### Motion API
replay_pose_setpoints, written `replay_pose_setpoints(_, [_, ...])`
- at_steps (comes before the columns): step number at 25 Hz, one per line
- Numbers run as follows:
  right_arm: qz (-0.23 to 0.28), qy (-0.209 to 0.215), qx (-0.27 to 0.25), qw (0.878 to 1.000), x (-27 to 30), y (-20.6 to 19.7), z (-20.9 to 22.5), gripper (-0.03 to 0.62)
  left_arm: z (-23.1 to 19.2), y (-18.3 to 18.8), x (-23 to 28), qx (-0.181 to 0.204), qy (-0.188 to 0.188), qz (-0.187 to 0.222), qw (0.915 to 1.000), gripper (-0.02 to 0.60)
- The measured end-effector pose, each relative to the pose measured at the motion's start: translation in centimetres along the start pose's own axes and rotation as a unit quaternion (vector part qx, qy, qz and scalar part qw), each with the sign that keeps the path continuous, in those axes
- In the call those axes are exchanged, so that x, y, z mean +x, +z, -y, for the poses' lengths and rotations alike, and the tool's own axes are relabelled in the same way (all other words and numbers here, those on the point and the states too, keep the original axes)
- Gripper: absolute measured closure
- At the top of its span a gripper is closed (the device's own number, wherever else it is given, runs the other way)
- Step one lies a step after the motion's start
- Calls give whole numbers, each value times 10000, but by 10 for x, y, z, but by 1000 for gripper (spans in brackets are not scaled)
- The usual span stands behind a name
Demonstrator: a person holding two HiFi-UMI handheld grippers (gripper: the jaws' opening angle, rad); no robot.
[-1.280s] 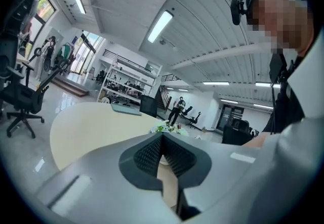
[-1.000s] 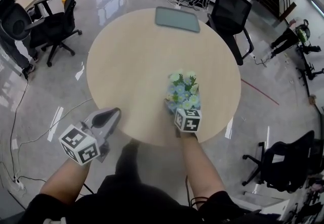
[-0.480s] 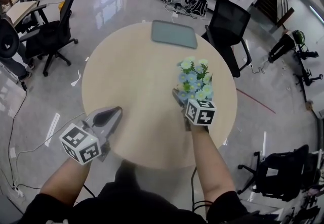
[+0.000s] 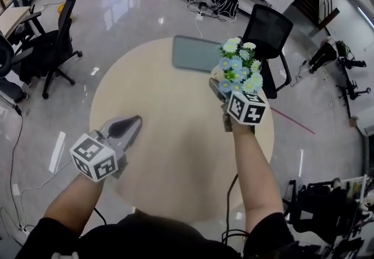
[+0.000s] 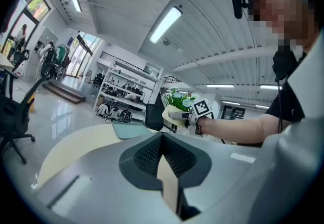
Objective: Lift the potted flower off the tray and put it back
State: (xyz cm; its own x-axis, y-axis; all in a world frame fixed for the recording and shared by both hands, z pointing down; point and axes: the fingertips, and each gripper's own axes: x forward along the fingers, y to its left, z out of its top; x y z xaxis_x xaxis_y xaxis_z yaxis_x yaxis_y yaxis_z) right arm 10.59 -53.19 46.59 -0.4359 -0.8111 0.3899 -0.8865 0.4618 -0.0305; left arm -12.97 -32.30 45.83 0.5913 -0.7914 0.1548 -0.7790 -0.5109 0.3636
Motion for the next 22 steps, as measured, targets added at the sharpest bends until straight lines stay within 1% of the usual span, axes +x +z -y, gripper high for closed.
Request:
replay_pose_setpoints(3, [19,-57,-112,9999,17,25,16,33,-8,11,19,35,-55,-31,10000,588])
replay_pose_setpoints(5, [5,-85,-105,9999,24,34,26,33,-10,15,28,37,-90,-59,9999,588])
replay_pose_setpoints(11, [-89,-152,-37,9998,46,42,48,33,-19,18,40,-139,-3,-110,9998,588])
replay_pose_setpoints(13, [-105,-162,-47,9998,56,44,60,33,-23,19,46,-101,67,-136,9998,588])
replay_pose_setpoints(17, [-76,-16,-149,9999,84,50,74,33,-38,21,59,-78,297,-100,9995,588])
replay_pose_setpoints(22, [-93,74,-158,9998,138,51,90,33,-69,15,81,-128,550,-53,9984,588])
